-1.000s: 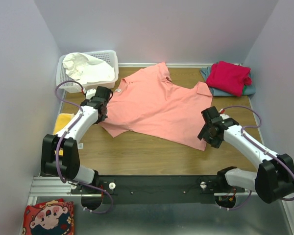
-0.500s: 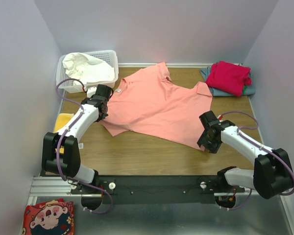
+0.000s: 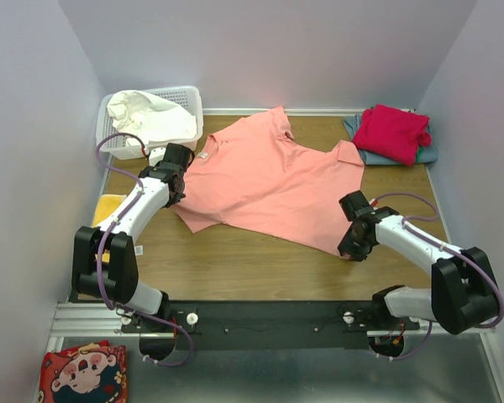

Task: Fold and stack the t-shirts
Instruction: Flatten the tshirt out

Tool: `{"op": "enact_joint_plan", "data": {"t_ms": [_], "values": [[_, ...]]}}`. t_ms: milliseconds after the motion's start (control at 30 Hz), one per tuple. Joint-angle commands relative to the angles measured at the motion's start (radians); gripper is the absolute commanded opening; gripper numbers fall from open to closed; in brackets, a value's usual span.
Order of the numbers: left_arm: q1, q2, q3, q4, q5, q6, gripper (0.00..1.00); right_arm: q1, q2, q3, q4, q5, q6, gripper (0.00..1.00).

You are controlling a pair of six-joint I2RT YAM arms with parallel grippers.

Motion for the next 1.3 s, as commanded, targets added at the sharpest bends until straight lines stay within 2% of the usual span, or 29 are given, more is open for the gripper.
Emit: {"op": "enact_joint_plan", "data": {"t_ms": [0,67,100,167,200,433,600,933,1267], "values": [[0.007,0.004,0.014,0.012,0.020,0.011,0.00,0.009,0.064,-0.028,0.032,0.017,0.008,0.35],[0.006,0.004,0.012,0.012,0.022,0.013,0.00,0.009,0.081,-0.022,0.032,0.030,0.005,0.29],[0.007,0.004,0.012,0.010,0.022,0.015,0.00,0.009,0.086,-0.018,0.031,0.033,0.002,0.20],[0.007,0.003,0.007,0.012,0.022,0.016,0.00,0.009,0.092,-0.013,0.032,0.036,0.000,0.10],[0.007,0.001,0.007,0.012,0.022,0.018,0.00,0.009,0.089,-0.011,0.031,0.036,-0.001,0.01],[0.007,-0.014,0.038,-0.001,0.035,0.037,0.00,0.009,0.026,0.083,-0.037,0.076,-0.029,0.01],[0.007,-0.078,0.115,-0.033,0.043,0.062,0.00,0.009,-0.027,0.321,-0.162,0.169,-0.072,0.01],[0.007,-0.154,0.449,-0.140,0.020,0.128,0.00,0.009,0.037,0.833,-0.282,0.361,-0.231,0.01],[0.007,-0.152,0.863,-0.165,-0.052,0.243,0.00,0.008,0.095,1.188,-0.290,0.505,-0.395,0.01]]}}
